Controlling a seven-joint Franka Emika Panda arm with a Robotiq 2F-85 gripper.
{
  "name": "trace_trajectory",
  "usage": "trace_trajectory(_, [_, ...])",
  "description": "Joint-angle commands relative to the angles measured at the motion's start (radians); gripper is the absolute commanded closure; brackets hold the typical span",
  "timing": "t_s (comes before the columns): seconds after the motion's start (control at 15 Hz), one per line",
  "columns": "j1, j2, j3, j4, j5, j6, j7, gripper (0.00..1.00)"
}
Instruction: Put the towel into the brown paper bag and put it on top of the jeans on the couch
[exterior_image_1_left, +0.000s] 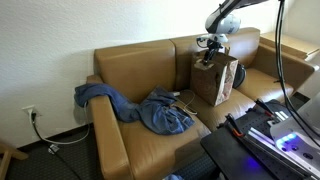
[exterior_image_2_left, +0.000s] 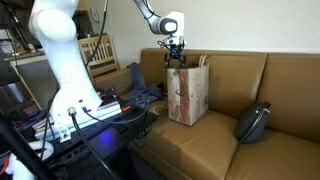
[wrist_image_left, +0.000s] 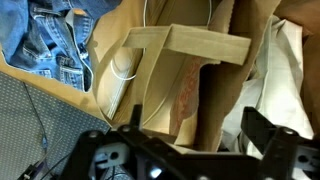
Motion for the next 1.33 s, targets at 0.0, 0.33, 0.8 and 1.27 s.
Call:
trace_trajectory(0.0, [-0.035, 0.049, 0.014, 0.038, 0.027, -0.021, -0.001, 0.26])
trace_trajectory(0.33, [-0.052, 0.108, 0.017, 0.058, 0.041, -0.031, -0.007, 0.60])
trace_trajectory(0.8, [-0.023, 0.087, -0.007, 0.042, -0.011, -0.056, -0.007, 1.00])
trace_trajectory(1.27, [0.077, -0.134, -0.062, -0.027, -0.315, -0.153, -0.073, 1.00])
